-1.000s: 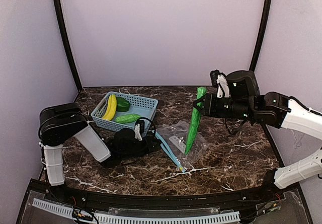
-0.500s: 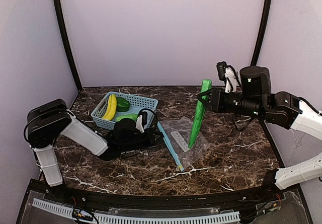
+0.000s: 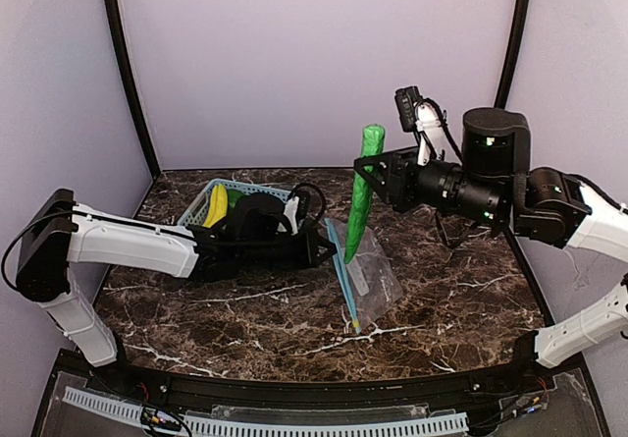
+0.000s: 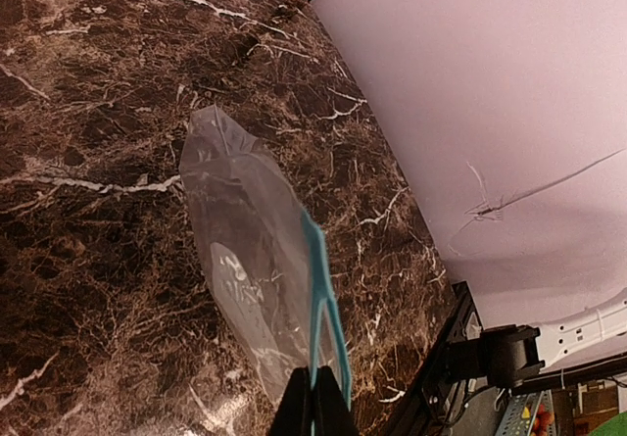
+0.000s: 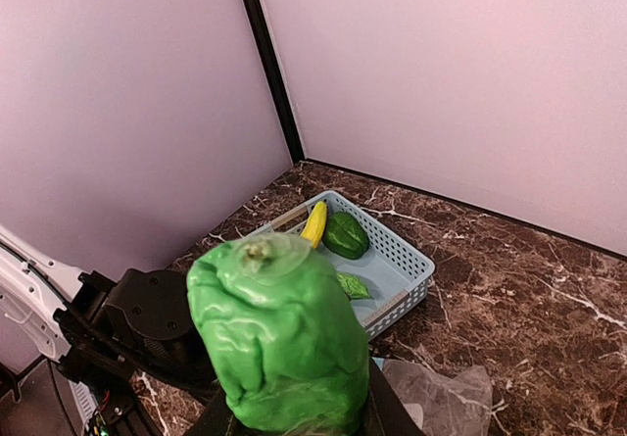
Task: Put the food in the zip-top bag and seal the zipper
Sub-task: Pick up the zipper food storage bag at the center of the board, then place the fake vegetable in the zipper food storage bag.
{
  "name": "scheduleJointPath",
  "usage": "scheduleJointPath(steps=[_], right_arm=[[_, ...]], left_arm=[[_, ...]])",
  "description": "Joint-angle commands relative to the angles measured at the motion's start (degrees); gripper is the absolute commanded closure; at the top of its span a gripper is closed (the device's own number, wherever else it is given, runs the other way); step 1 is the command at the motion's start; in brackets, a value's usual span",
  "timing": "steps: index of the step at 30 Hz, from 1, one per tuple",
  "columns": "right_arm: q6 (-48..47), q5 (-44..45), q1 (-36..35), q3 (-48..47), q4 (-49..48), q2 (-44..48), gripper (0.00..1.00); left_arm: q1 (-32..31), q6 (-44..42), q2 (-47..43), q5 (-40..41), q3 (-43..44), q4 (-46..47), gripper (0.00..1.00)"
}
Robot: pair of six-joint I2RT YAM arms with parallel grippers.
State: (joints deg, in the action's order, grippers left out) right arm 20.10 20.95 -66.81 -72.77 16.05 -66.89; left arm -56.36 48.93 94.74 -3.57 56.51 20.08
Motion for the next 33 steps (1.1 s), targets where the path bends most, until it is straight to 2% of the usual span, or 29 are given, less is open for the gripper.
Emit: scheduleJointPath(steps=[1,7,15,33], right_arm=[[-3.8,4.4,-2.3,-2.3,-4.1,-1.5,0.79],[-6.6,9.5,-6.4,-3.7,-7.1,-4.3,0.79],[-8.7,15.3,-8.1,-4.7,-8.5,-7.9,0.79],[-7.4,15.7,-8.6,-3.1,-11.8,-10.1,0.80]], left_arm=[[-0.7,-4.0,-4.7,2.6,2.9,-11.4,0.99],[-1.2,-4.6,-6.6,2.1,4.0,-12.7,0.99],[-1.7,-4.9,-9.2,2.0,4.0,-14.0,0.99],[-2.3,-4.8,-11.4,2.3,3.4,-14.1,0.99]])
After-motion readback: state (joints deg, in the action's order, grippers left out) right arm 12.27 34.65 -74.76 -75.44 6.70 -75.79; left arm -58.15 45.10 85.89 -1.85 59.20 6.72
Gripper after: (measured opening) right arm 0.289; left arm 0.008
